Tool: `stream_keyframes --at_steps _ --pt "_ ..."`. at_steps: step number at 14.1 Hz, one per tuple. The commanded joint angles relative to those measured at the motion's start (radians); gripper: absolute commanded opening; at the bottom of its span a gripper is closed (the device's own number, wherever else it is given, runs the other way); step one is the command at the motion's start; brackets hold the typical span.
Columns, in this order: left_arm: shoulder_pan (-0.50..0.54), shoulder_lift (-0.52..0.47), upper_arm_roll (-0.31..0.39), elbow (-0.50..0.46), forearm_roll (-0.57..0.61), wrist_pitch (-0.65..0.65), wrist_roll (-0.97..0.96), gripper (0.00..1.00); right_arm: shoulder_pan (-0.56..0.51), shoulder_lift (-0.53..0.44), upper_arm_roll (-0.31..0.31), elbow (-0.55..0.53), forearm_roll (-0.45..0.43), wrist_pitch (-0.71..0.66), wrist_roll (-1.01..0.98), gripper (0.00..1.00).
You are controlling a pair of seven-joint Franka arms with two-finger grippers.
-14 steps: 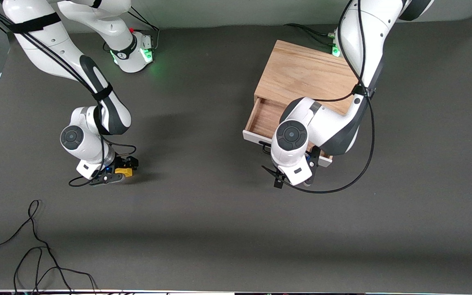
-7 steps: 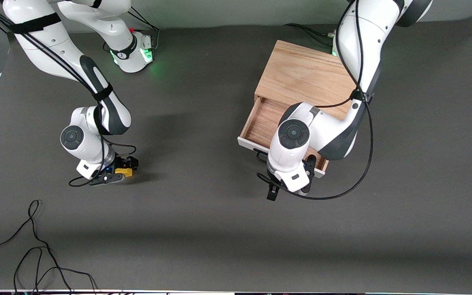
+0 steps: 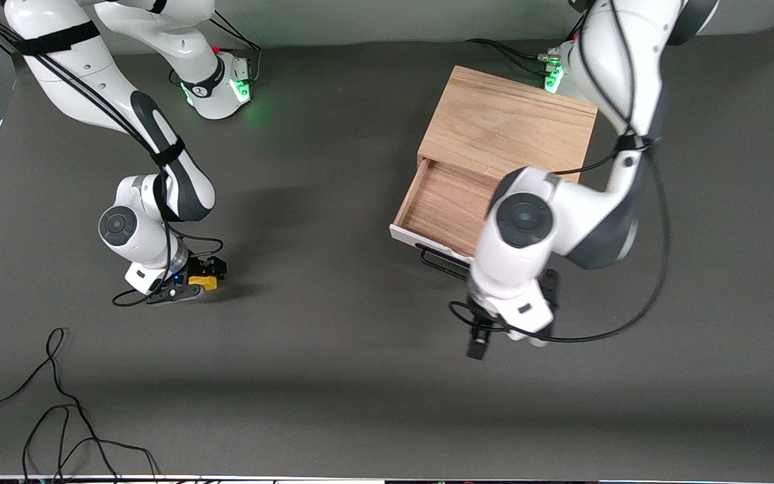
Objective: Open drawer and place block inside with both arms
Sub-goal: 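Carry the yellow cube with the right gripper over the open drawer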
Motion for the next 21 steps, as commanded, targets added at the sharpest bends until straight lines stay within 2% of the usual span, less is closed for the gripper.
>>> stream_keyframes --at_steps 1,2,4,6,8,11,13,16,18,21 --pt "0.068 -0.084 -0.003 0.015 -0.041 -0.154 0.205 1.0 0.0 0.005 -0.003 0.002 -0.003 0.018 -0.025 0.62" --pt "0.094 -0.111 -0.003 0.012 -0.067 -0.203 0.283 1.0 0.0 0.005 -0.005 0.002 -0.003 0.018 -0.025 0.52" --pt "0.146 -0.16 -0.003 0.012 -0.109 -0.332 0.469 1.0 0.0 0.002 -0.005 0.003 -0.003 0.012 -0.023 0.43" --pt "0.209 -0.222 -0.001 0.001 -0.161 -0.448 0.66 1.0 0.003 -0.013 -0.005 0.008 -0.003 0.002 -0.015 0.4" --pt "0.262 -0.3 0.0 -0.077 -0.166 -0.492 0.825 1.0 0.006 -0.058 -0.002 0.015 -0.001 -0.061 -0.011 0.38" --pt "0.342 -0.446 0.002 -0.244 -0.167 -0.493 1.065 1.0 0.012 -0.125 0.003 0.102 0.011 -0.269 0.012 0.38" --pt "0.387 -0.528 0.005 -0.339 -0.166 -0.489 1.204 1.0 0.029 -0.15 0.012 0.216 0.011 -0.445 0.073 0.38" --pt "0.453 -0.63 0.006 -0.447 -0.166 -0.486 1.449 1.0 0.03 -0.154 0.067 0.459 0.013 -0.757 0.199 0.38" --pt "0.464 -0.642 0.006 -0.455 -0.155 -0.504 1.576 1.0 0.03 -0.145 0.102 0.625 0.02 -0.926 0.286 0.38" --pt "0.464 -0.655 0.006 -0.449 -0.129 -0.538 1.759 1.0 0.032 -0.116 0.159 0.829 0.083 -1.076 0.469 0.38"
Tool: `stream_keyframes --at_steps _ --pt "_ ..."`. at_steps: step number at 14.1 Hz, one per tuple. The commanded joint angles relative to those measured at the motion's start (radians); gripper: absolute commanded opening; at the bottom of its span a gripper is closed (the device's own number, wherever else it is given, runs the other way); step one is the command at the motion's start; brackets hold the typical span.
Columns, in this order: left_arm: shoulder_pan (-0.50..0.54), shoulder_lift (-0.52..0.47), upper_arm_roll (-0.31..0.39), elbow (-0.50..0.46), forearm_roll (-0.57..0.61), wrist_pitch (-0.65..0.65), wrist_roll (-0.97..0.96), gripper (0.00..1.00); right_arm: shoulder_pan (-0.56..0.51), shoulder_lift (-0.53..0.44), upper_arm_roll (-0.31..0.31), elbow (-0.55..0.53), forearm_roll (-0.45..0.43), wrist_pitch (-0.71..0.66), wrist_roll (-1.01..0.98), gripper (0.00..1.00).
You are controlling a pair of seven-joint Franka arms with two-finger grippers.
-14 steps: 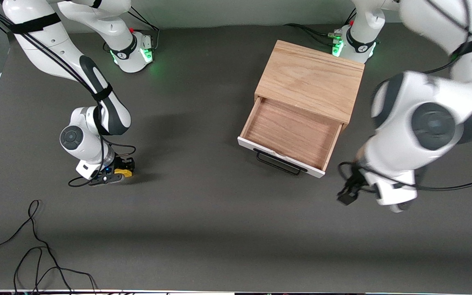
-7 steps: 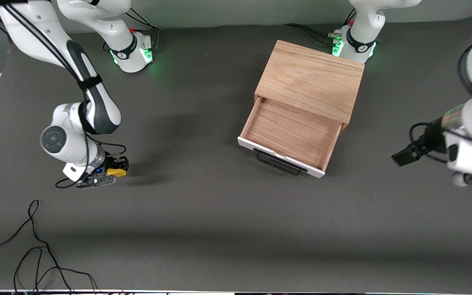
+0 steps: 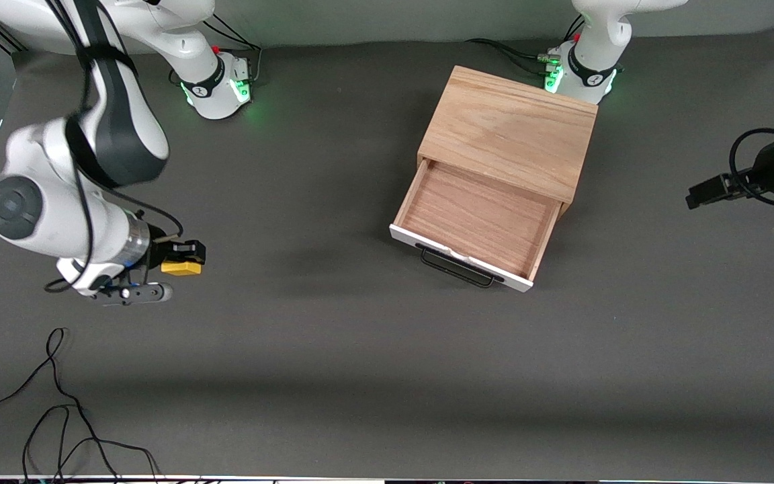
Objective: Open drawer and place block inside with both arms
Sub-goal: 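Carry the yellow cube with the right gripper over the open drawer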
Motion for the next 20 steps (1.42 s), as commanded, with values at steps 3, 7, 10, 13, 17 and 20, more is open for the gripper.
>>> stream_keyframes --at_steps 3,7,10,13,17,20 --pt "-0.001 -0.035 -0.003 -0.034 0.017 -0.009 0.173 1.0 0.002 0.086 0.185 0.294 0.034 -0.153 0.423 0.38" --pt "-0.005 -0.052 -0.005 -0.04 0.028 0.017 0.135 1.0 0.107 0.209 0.332 0.442 0.012 -0.09 0.728 0.38" --pt "-0.004 -0.08 -0.005 -0.063 0.028 0.061 0.135 1.0 0.207 0.287 0.332 0.489 0.012 0.051 0.877 0.38" --pt "-0.01 -0.103 -0.01 -0.109 0.034 0.106 0.135 1.0 0.301 0.362 0.327 0.489 -0.03 0.183 0.981 0.38" --pt "-0.016 -0.089 -0.011 -0.095 0.037 0.097 0.136 1.0 0.453 0.49 0.326 0.487 -0.184 0.301 1.173 0.38" --pt "-0.085 -0.074 0.025 -0.075 0.037 0.089 0.137 1.0 0.502 0.548 0.324 0.48 -0.228 0.311 1.245 0.38"
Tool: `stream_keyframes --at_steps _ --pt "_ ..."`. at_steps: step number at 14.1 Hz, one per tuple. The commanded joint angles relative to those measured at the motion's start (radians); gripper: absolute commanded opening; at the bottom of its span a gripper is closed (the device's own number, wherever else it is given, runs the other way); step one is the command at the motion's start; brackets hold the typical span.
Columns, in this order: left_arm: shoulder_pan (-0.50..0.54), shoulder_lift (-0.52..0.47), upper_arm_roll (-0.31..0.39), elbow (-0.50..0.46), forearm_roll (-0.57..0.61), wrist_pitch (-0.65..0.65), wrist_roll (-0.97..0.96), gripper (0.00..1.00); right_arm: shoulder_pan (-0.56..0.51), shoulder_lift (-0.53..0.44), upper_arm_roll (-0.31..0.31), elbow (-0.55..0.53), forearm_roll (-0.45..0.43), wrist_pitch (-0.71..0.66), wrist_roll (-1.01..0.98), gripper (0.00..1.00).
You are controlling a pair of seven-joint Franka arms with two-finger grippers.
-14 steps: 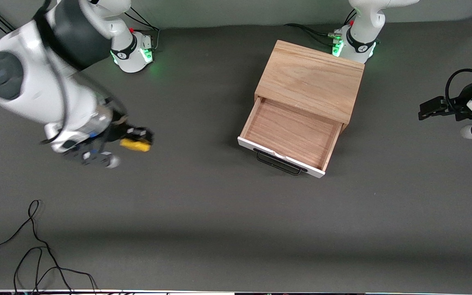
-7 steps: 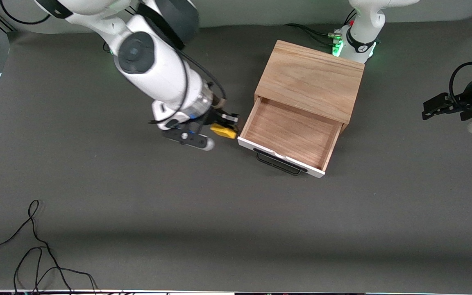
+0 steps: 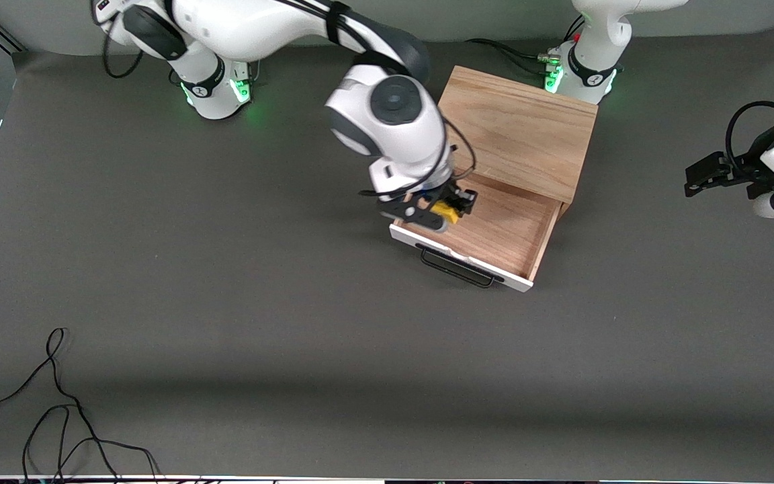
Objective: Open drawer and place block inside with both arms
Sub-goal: 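Carry the yellow cube with the right gripper over the open drawer, then lower the cube into the drawer and open the right gripper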
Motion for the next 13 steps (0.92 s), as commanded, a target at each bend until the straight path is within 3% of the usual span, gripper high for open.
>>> stream_keyframes --at_steps 1,6,10,12,13 --pt "-0.087 -0.009 0.06 -0.005 0.018 0.005 -0.001 1.0 0.02 0.062 -0.006 0.05 -0.032 -0.004 0.073 0.38" --pt "-0.141 -0.004 0.111 0.009 0.018 0.005 -0.004 1.0 0.025 0.109 -0.006 0.038 -0.034 0.008 0.12 0.39" --pt "-0.135 -0.001 0.111 0.01 0.015 0.005 -0.007 1.0 0.05 0.126 -0.007 0.033 -0.061 0.009 0.154 0.42" --pt "-0.135 -0.001 0.113 0.012 0.013 0.004 -0.007 1.0 0.054 0.13 -0.007 0.033 -0.075 0.009 0.159 0.6" --pt "-0.135 -0.001 0.113 0.012 0.012 0.004 -0.007 1.0 0.056 0.132 -0.009 0.032 -0.092 0.009 0.16 0.77"
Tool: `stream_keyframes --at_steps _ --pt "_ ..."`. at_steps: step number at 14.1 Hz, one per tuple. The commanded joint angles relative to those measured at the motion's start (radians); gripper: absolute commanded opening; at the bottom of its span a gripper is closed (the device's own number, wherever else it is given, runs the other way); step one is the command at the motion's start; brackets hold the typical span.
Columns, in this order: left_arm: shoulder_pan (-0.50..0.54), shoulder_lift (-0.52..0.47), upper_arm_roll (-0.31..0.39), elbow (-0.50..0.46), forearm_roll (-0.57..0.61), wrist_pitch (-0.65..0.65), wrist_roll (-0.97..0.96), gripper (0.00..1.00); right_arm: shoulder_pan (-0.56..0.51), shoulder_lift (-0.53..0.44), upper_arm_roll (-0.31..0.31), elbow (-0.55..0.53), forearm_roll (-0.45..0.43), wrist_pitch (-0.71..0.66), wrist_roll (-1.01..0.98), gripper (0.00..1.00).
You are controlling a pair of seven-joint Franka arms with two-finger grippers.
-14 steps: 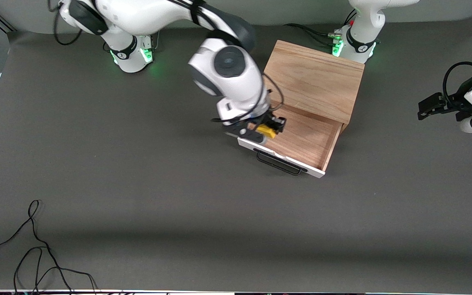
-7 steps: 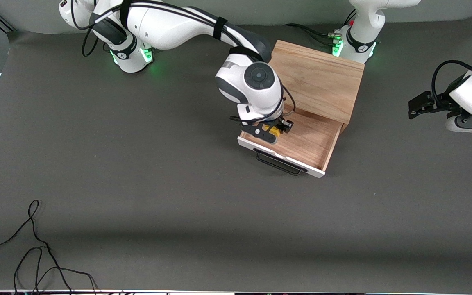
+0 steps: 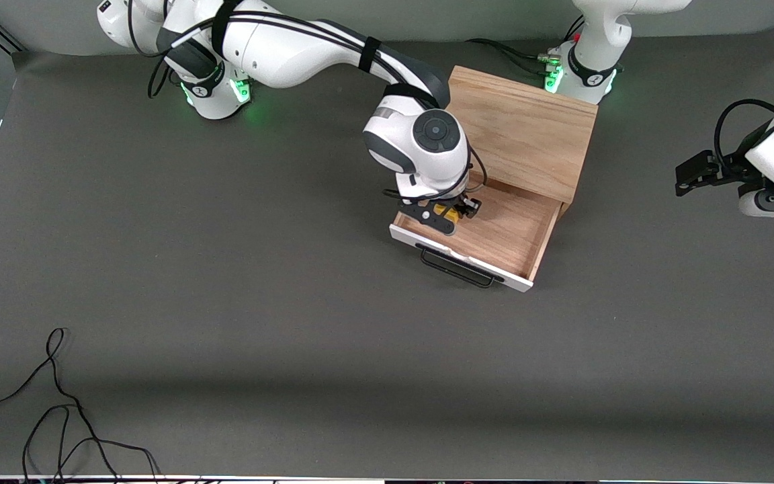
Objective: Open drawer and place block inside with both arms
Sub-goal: 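Lower the cube into the drawer and open the right gripper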
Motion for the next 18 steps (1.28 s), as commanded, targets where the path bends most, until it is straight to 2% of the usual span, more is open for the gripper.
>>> stream_keyframes --at_steps 1,9,12,15,18 --pt "-0.02 -0.001 0.017 0.009 0.007 0.002 -0.007 1.0 0.013 0.022 0.0 0.026 -0.059 0.004 0.044 0.99" --pt "-0.019 -0.001 0.019 0.012 0.009 0.0 -0.005 1.0 0.013 -0.004 0.001 0.034 -0.073 -0.005 0.053 1.0" --pt "-0.02 -0.001 0.019 0.012 0.006 0.0 -0.008 1.0 -0.017 -0.111 0.0 0.032 -0.067 -0.097 0.04 1.0" --pt "-0.02 0.002 0.019 0.012 0.006 0.0 -0.007 1.0 -0.121 -0.246 0.006 0.02 -0.041 -0.219 -0.076 1.0" --pt "-0.022 0.002 0.017 0.011 0.006 0.0 -0.01 1.0 -0.276 -0.382 0.003 0.011 0.105 -0.402 -0.265 1.0"
